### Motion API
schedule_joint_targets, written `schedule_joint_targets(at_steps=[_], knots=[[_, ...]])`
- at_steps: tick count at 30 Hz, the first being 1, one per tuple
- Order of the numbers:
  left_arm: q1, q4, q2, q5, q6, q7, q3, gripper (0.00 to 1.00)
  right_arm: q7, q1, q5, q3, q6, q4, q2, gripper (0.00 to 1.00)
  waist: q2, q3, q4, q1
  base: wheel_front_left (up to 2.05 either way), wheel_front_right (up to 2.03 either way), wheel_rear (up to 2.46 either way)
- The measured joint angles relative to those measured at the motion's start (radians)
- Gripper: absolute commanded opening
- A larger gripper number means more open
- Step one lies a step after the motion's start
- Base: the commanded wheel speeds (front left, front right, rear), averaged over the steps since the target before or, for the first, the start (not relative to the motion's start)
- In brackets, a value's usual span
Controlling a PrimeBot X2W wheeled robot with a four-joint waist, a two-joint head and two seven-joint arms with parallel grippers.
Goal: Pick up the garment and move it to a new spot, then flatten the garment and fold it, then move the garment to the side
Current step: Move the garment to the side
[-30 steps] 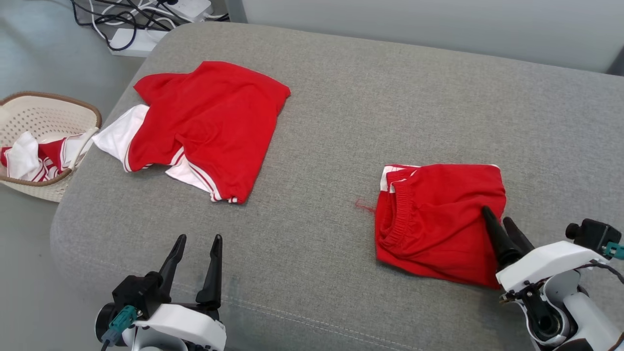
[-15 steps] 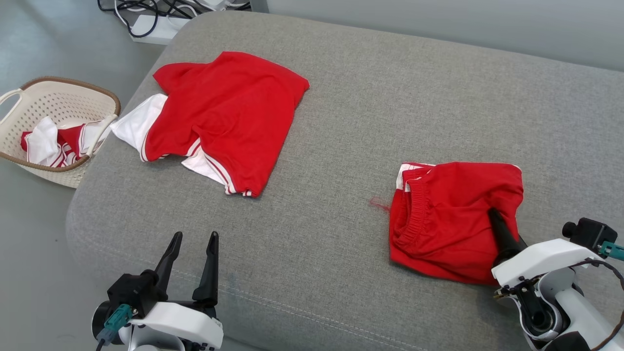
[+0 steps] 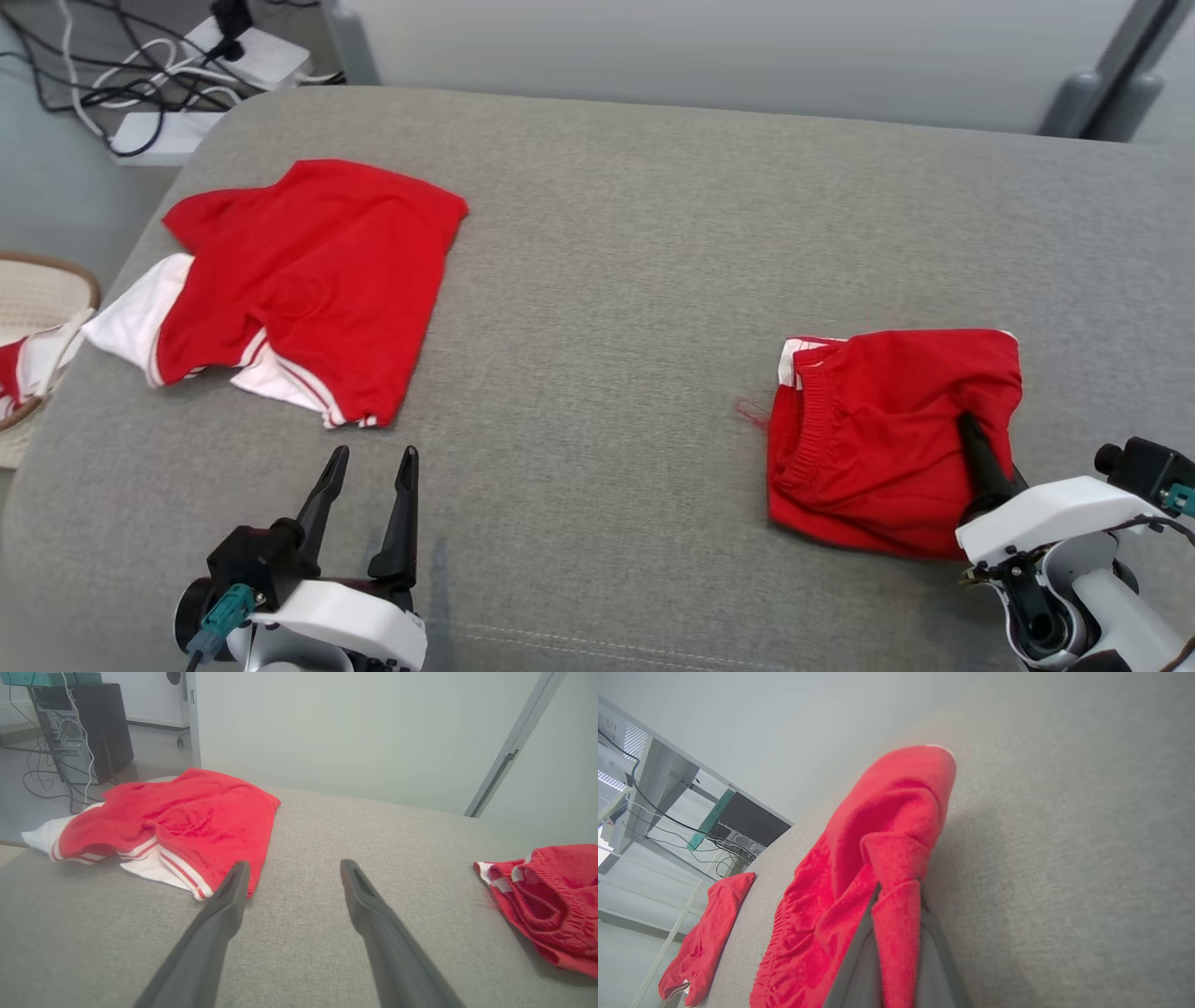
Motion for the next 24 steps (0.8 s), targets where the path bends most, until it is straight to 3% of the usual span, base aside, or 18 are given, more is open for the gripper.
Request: schedule_joint_targets(at_steps=[14, 19, 24], knots=[[0.002, -0.004, 0.001, 0.022, -0.009, 0.000, 0.011, 1.00, -0.009, 0.021, -0.020, 0.004, 0.000, 0.026, 0.004, 0.00, 0.0000, -0.016, -0.267, 0.0000, 0.00, 0.00, 0.00], [0.000, -0.008, 0.001, 0.025, -0.010, 0.000, 0.012, 1.00, -0.009, 0.017, -0.044, 0.008, 0.000, 0.032, 0.003, 0.00, 0.0000, -0.001, -0.326, 0.0000, 0.00, 0.00, 0.00], [-0.009, -0.010, 0.001, 0.042, -0.021, 0.000, 0.012, 1.00, -0.009, -0.055, -0.165, 0.010, 0.000, 0.061, -0.024, 0.00, 0.0000, 0.047, -0.351, 0.0000, 0.00, 0.00, 0.00]])
